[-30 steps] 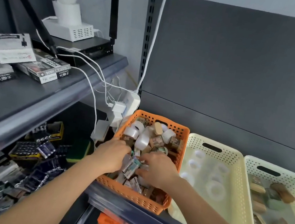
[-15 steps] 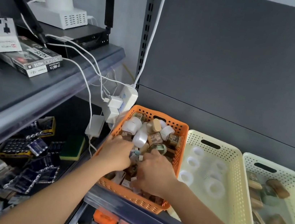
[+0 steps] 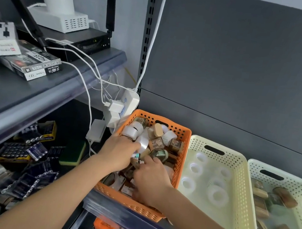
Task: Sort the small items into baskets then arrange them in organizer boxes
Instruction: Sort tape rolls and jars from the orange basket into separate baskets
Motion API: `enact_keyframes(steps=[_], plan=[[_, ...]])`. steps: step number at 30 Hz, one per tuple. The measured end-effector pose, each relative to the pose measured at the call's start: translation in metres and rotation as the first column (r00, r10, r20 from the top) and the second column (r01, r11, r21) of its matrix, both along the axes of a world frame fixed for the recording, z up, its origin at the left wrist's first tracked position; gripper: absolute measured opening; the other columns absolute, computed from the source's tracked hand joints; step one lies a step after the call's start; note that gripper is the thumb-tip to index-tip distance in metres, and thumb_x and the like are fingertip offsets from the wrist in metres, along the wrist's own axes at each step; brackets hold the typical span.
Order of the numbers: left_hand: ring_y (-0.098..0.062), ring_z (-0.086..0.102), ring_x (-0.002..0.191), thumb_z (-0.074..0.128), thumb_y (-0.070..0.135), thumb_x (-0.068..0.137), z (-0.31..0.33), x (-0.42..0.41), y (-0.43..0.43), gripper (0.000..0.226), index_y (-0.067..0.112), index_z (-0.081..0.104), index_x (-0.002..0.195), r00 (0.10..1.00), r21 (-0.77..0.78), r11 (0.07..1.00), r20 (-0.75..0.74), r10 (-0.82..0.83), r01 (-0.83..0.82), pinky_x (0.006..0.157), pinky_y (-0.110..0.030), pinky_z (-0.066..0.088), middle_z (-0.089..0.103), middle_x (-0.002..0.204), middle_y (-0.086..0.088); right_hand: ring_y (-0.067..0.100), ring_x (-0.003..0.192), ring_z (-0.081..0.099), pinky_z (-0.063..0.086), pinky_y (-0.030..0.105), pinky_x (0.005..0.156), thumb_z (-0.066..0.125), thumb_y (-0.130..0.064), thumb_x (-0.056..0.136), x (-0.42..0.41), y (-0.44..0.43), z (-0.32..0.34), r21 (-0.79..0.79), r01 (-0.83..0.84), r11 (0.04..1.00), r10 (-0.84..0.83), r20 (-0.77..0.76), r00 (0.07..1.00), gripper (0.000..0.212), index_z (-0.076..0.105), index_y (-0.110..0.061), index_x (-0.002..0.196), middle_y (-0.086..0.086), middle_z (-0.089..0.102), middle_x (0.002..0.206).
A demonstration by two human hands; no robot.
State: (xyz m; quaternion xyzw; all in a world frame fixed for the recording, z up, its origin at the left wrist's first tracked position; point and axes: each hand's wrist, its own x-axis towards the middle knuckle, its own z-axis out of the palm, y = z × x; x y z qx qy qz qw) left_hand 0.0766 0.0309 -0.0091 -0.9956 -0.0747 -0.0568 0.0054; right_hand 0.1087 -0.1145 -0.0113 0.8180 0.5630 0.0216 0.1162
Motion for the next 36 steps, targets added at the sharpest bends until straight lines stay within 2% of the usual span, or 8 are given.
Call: enact_keyframes(steps=[3, 7, 11, 13, 18, 22, 28, 36], plan=[[-0.031, 0.049, 0.109, 0.050, 0.010, 0.088, 0.000, 0.008, -0.003, 0.025, 0.017, 0.061, 0.110, 0.997, 0.111, 0.994, -0.072, 0.000, 0.008, 0.077, -0.032, 0.036, 0.057, 0.113, -0.007, 0.025, 0.100, 0.045, 0.039, 0.038, 0.079, 0.062, -0.034, 0.082, 0.004, -0.004, 0.000, 0.035, -0.007, 0.999, 0.009, -0.039, 0.999, 0.023, 0.068, -0.014, 0.090, 0.007, 0.065, 0.096], [-0.027, 0.061, 0.095, 0.051, 0.009, 0.088, 0.004, 0.014, -0.007, 0.021, 0.016, 0.068, 0.097, 0.960, 0.275, 0.937, -0.232, -0.154, 0.216, 0.079, -0.034, 0.047, 0.067, 0.098, -0.005, 0.029, 0.093, 0.052, 0.042, 0.040, 0.079, 0.060, -0.024, 0.084, 0.003, -0.004, -0.002, 0.027, -0.037, 0.999, 0.039, -0.069, 0.997, 0.020, 0.064, -0.011, 0.099, 0.012, 0.060, 0.098], [-0.024, 0.058, 0.093, 0.047, 0.011, 0.092, 0.004, 0.021, -0.006, 0.021, 0.010, 0.066, 0.101, 0.948, 0.196, 0.965, -0.298, -0.109, 0.173, 0.072, -0.025, 0.042, 0.065, 0.104, -0.008, 0.026, 0.091, 0.053, 0.034, 0.030, 0.060, 0.060, -0.021, 0.085, 0.006, -0.002, 0.000, 0.032, -0.017, 0.999, 0.019, -0.089, 0.996, 0.016, 0.067, -0.014, 0.097, 0.008, 0.058, 0.095], [-0.027, 0.059, 0.097, 0.044, 0.011, 0.093, 0.005, 0.021, -0.004, 0.024, 0.009, 0.064, 0.107, 0.950, 0.196, 0.958, -0.273, -0.150, 0.208, 0.079, -0.034, 0.046, 0.064, 0.106, -0.010, 0.023, 0.090, 0.053, 0.028, 0.026, 0.053, 0.060, -0.027, 0.081, 0.009, -0.004, 0.000, 0.094, 0.084, 0.992, -0.062, -0.222, 0.973, 0.018, 0.065, -0.017, 0.094, 0.003, 0.057, 0.093], [-0.025, 0.060, 0.098, 0.053, 0.013, 0.090, -0.003, 0.010, 0.003, 0.020, 0.018, 0.062, 0.107, 0.981, -0.025, 0.987, -0.106, -0.163, 0.162, 0.078, -0.036, 0.052, 0.060, 0.105, -0.004, 0.016, 0.076, 0.060, 0.054, 0.036, 0.066, 0.059, -0.028, 0.077, 0.020, -0.006, 0.005, 0.274, 0.509, 0.816, -0.218, -0.670, 0.710, 0.010, 0.055, -0.020, 0.082, -0.003, 0.062, 0.080], [-0.017, 0.060, 0.090, 0.058, 0.012, 0.087, 0.003, 0.010, 0.017, 0.032, 0.030, 0.060, 0.113, 0.998, -0.234, 0.972, -0.052, -0.034, 0.021, 0.073, -0.036, 0.054, 0.058, 0.107, 0.006, 0.023, 0.081, 0.060, 0.052, 0.035, 0.065, 0.054, -0.023, 0.087, 0.029, 0.002, 0.003, 0.328, 0.527, 0.784, -0.282, -0.569, 0.773, 0.015, 0.051, -0.020, 0.101, 0.002, 0.064, 0.087], [-0.016, 0.057, 0.089, 0.055, 0.006, 0.086, 0.008, 0.003, 0.026, 0.035, 0.023, 0.058, 0.117, 0.993, -0.256, 0.967, -0.112, -0.043, 0.013, 0.074, -0.034, 0.053, 0.053, 0.116, 0.001, 0.029, 0.086, 0.063, 0.042, 0.031, 0.059, 0.051, -0.016, 0.089, 0.024, 0.034, -0.010, 0.306, 0.436, 0.846, -0.332, -0.337, 0.881, 0.019, 0.054, -0.020, 0.107, 0.005, 0.065, 0.096], [-0.014, 0.055, 0.082, 0.059, 0.019, 0.090, 0.012, -0.009, 0.034, 0.014, 0.021, 0.062, 0.077, 0.999, -0.349, 0.937, -0.029, -0.034, 0.022, 0.077, -0.030, 0.049, 0.054, 0.094, 0.002, 0.028, 0.096, 0.062, 0.044, 0.032, 0.064, 0.049, -0.006, 0.087, 0.036, 0.054, -0.010, 0.108, 0.426, 0.898, -0.388, -0.260, 0.884, 0.023, 0.063, -0.018, 0.102, 0.007, 0.064, 0.102]])
